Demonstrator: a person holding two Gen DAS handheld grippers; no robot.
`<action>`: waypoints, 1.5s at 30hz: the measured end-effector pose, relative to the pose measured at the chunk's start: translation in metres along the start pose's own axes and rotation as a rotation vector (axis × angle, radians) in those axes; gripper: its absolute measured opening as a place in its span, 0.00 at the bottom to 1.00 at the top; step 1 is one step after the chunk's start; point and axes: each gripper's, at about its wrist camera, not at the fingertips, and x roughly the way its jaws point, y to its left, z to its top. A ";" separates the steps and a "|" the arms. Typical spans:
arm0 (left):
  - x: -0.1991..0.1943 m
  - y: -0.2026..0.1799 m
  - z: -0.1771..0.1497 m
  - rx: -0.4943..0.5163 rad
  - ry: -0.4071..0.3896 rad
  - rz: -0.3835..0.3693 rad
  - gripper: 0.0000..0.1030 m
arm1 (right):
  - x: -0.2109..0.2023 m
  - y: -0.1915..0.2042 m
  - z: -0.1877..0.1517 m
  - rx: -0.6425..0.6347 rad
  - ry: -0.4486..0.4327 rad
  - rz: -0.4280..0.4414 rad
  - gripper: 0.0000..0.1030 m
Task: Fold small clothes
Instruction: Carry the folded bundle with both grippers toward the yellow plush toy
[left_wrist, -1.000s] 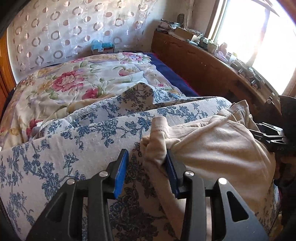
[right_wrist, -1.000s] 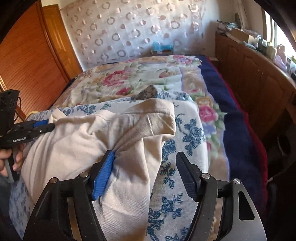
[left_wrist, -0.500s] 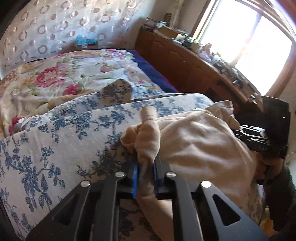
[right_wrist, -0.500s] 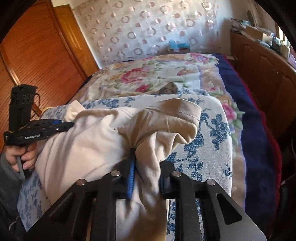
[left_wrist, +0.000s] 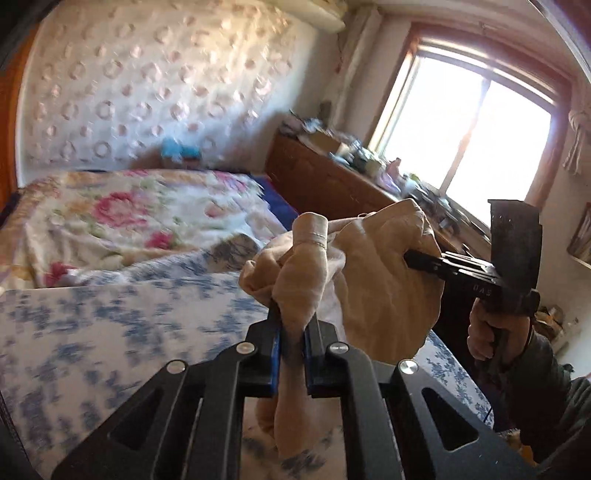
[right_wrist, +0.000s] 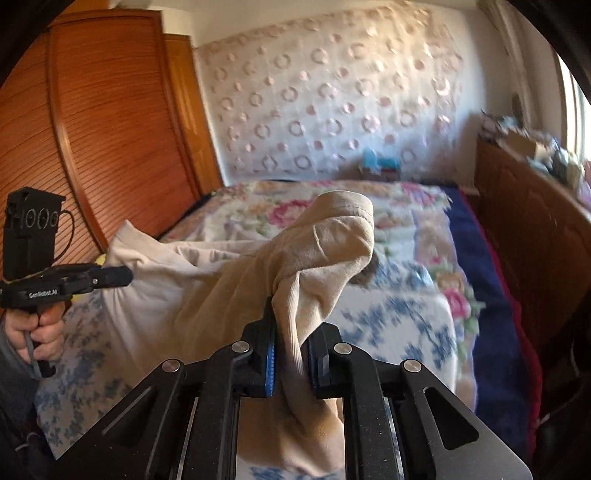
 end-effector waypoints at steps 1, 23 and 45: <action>-0.013 0.008 -0.002 -0.015 -0.022 0.019 0.06 | 0.002 0.009 0.006 -0.017 -0.007 0.009 0.10; -0.155 0.202 -0.117 -0.416 -0.269 0.419 0.06 | 0.222 0.296 0.120 -0.505 0.070 0.288 0.09; -0.144 0.217 -0.138 -0.459 -0.121 0.582 0.07 | 0.326 0.332 0.114 -0.405 0.174 0.370 0.40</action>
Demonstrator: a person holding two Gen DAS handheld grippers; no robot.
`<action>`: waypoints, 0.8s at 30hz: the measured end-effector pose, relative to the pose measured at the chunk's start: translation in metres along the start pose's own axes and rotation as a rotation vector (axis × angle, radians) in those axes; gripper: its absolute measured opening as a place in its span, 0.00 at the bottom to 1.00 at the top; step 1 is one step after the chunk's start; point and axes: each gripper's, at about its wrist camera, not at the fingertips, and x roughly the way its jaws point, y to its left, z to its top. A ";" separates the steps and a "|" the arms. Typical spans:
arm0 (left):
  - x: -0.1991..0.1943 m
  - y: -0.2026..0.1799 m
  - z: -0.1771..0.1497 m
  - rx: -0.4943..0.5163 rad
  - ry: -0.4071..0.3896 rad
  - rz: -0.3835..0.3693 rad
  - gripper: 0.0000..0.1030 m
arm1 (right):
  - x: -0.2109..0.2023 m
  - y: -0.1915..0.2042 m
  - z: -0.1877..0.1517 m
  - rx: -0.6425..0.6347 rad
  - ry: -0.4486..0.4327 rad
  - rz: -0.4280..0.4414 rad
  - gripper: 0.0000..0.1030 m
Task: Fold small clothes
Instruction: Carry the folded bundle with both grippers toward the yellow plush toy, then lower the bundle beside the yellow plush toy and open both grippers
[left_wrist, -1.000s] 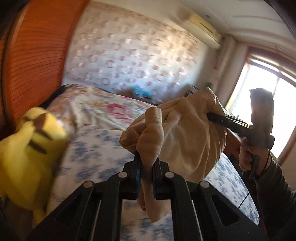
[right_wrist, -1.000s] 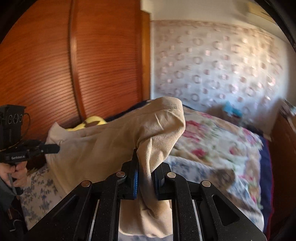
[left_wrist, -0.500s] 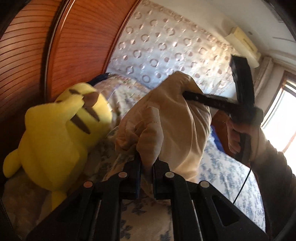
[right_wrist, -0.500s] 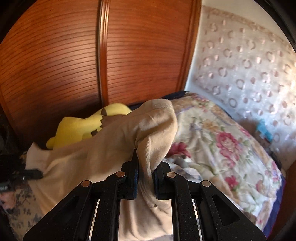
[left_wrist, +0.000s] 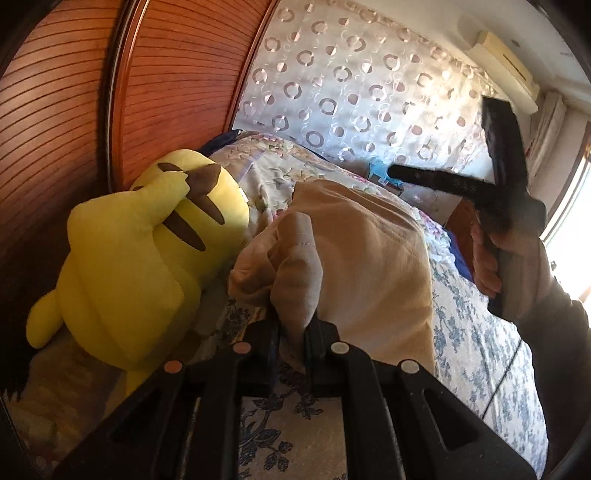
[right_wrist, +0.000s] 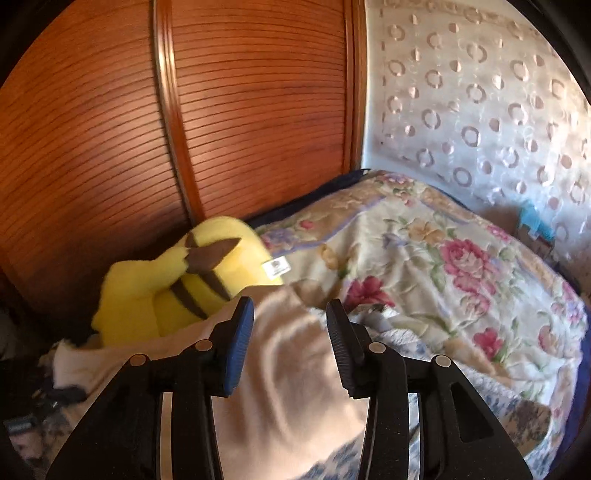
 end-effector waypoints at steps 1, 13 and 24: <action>0.000 0.000 0.000 0.000 0.001 0.002 0.07 | -0.003 0.000 -0.006 0.003 0.003 0.012 0.40; -0.027 -0.008 0.000 0.109 -0.011 0.059 0.18 | 0.020 0.022 -0.057 0.015 0.040 0.024 0.40; -0.066 -0.034 0.003 0.262 -0.086 0.100 0.48 | -0.001 0.028 -0.057 0.047 0.046 -0.031 0.43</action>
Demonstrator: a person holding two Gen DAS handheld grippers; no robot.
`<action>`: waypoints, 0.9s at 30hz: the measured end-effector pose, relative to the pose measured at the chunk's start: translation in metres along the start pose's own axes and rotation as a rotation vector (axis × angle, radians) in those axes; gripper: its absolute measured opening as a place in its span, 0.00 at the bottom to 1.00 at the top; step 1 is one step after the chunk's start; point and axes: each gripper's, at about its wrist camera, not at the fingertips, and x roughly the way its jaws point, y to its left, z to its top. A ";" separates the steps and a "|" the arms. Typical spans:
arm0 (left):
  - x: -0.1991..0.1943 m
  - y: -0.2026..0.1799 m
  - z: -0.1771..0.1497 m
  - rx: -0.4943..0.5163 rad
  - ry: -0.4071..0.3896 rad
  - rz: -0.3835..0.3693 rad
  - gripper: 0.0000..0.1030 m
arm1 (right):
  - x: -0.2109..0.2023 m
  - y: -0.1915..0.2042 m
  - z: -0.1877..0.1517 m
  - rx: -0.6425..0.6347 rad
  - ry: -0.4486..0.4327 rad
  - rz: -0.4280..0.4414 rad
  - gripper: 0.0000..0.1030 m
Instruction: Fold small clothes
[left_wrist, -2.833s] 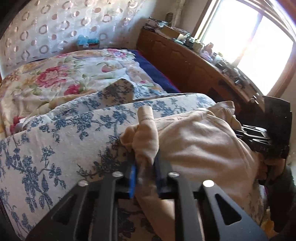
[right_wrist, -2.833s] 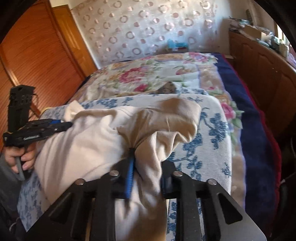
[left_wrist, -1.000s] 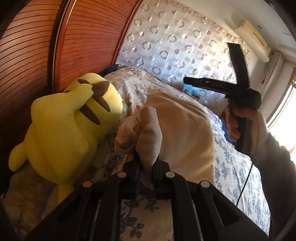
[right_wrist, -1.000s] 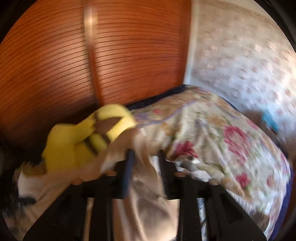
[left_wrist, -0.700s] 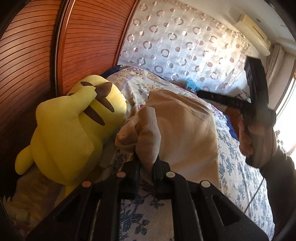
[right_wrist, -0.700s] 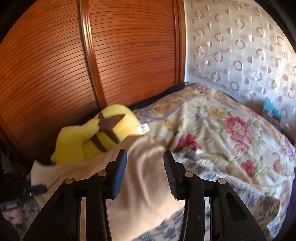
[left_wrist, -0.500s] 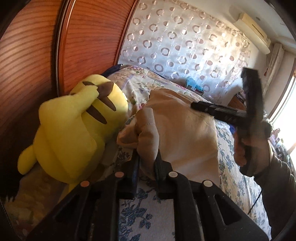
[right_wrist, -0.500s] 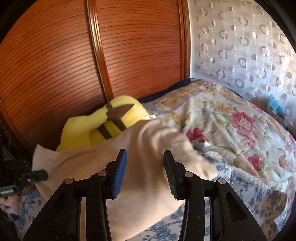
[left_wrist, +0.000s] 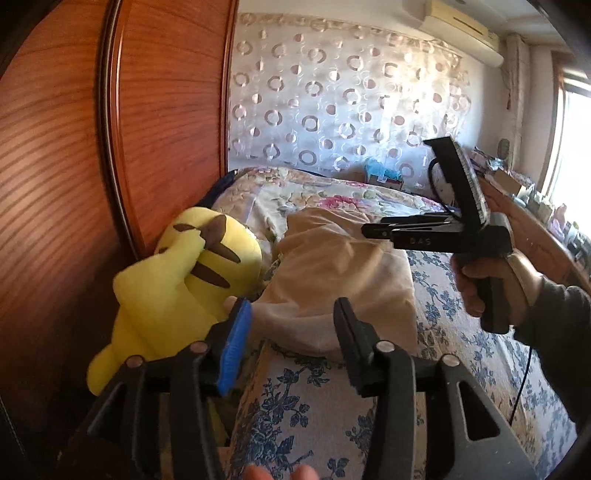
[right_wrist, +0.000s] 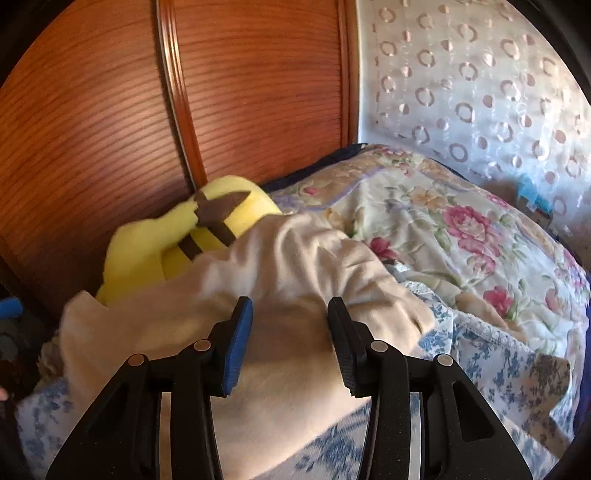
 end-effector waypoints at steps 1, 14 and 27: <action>-0.002 -0.002 0.000 0.005 -0.003 -0.002 0.48 | -0.009 0.002 -0.001 0.000 -0.005 -0.009 0.43; -0.040 -0.051 -0.008 0.075 -0.028 -0.046 0.49 | -0.143 0.025 -0.058 0.073 -0.123 -0.084 0.56; -0.053 -0.127 -0.029 0.164 -0.022 -0.129 0.49 | -0.262 0.026 -0.161 0.241 -0.193 -0.267 0.78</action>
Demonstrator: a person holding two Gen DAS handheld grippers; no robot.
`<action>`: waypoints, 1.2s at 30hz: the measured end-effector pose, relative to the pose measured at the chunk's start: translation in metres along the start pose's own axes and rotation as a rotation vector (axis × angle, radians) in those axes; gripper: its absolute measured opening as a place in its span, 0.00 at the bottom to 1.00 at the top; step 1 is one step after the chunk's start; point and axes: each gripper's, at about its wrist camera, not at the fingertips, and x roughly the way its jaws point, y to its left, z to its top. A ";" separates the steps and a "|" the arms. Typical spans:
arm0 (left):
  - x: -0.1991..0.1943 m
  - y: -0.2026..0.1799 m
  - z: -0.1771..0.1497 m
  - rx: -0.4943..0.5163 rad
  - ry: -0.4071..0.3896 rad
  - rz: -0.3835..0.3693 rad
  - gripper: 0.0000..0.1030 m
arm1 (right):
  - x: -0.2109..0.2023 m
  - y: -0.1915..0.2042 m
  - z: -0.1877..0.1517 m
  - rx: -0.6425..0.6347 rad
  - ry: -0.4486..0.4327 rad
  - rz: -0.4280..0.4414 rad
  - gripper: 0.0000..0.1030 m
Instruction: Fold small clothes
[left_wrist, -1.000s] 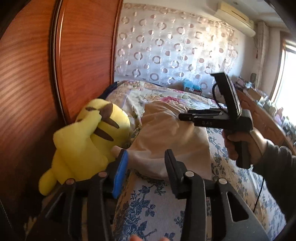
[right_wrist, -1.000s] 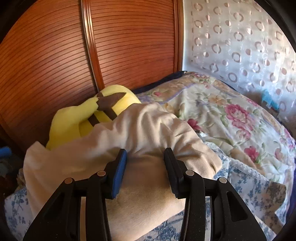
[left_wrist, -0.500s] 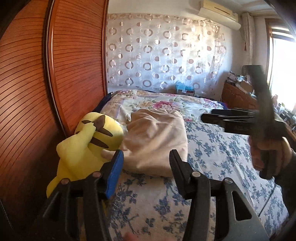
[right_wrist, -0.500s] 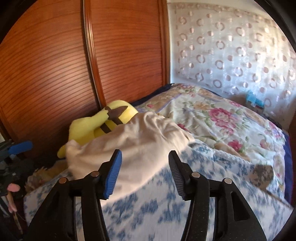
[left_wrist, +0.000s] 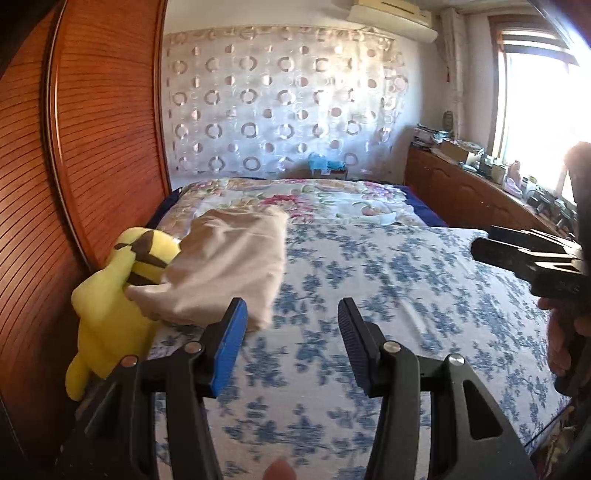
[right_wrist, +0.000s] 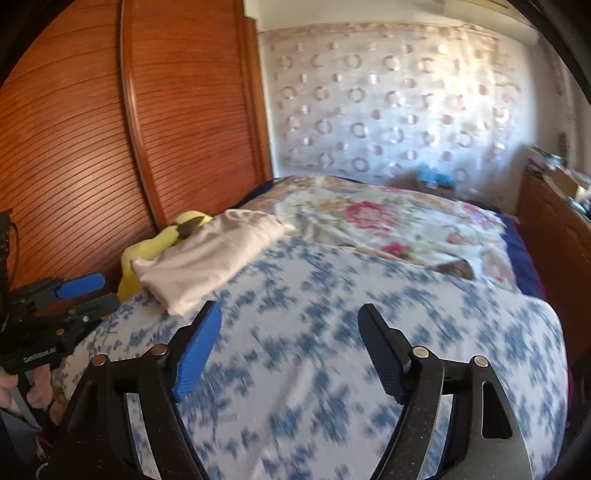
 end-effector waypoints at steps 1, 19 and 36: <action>-0.002 -0.007 0.001 0.006 -0.006 -0.004 0.49 | -0.011 -0.004 -0.005 0.017 -0.004 -0.022 0.78; -0.048 -0.074 0.048 0.048 -0.092 -0.091 0.49 | -0.137 -0.034 -0.022 0.123 -0.164 -0.314 0.81; -0.061 -0.081 0.052 0.053 -0.118 -0.090 0.49 | -0.157 -0.041 -0.023 0.137 -0.210 -0.327 0.81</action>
